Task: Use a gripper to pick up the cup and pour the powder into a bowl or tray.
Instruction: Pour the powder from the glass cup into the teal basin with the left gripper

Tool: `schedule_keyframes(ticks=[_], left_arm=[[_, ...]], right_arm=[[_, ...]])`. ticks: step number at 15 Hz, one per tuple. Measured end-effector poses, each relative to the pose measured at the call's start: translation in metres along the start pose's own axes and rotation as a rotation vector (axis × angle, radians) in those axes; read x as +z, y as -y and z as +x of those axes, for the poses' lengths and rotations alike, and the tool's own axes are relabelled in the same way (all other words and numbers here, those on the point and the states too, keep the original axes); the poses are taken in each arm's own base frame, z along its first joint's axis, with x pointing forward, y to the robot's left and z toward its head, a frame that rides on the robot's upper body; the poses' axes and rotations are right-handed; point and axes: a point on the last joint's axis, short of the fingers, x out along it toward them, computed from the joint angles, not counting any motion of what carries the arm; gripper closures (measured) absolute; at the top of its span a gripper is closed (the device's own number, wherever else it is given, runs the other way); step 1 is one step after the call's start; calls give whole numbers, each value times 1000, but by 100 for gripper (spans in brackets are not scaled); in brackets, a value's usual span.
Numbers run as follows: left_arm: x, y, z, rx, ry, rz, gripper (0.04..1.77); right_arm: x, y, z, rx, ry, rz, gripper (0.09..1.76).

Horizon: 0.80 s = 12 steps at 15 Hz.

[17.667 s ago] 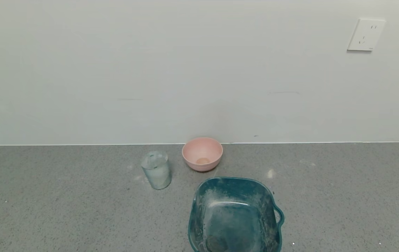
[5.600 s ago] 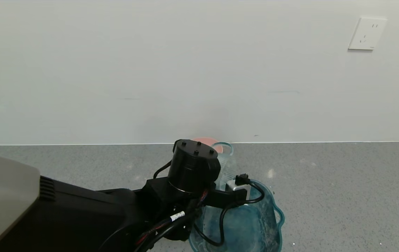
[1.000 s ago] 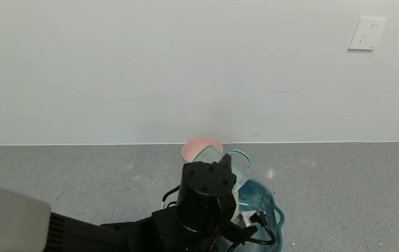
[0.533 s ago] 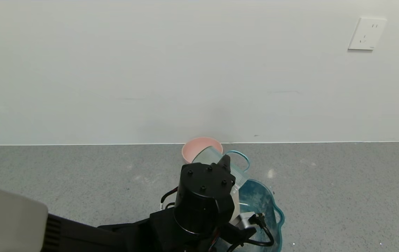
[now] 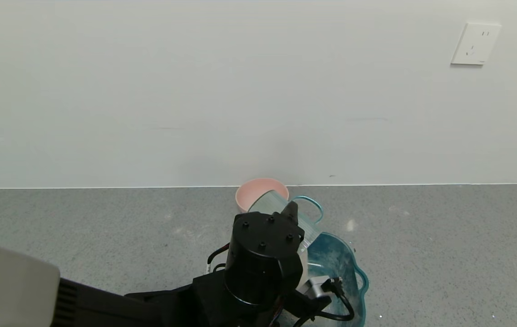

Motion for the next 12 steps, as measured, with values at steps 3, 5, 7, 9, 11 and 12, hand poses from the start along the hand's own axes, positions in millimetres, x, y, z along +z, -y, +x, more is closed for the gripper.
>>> schedule_keyframes(ticks=[3, 5, 7, 9, 11, 12], left_arm=[[0, 0, 0, -1, 0, 1, 55], [0, 0, 0, -1, 0, 1, 55], [0, 1, 0, -3, 1, 3, 55], [0, 2, 0, -4, 1, 3, 55], [0, 2, 0, -4, 1, 3, 55], [0, 2, 0, -5, 1, 4, 55]], right_arm=[[0, 0, 0, 0, 0, 0, 14], [0, 0, 0, 0, 0, 0, 14], [0, 0, 0, 0, 0, 0, 14], [0, 0, 0, 1, 0, 0, 14], [0, 0, 0, 0, 0, 0, 14], [0, 0, 0, 0, 0, 0, 14]])
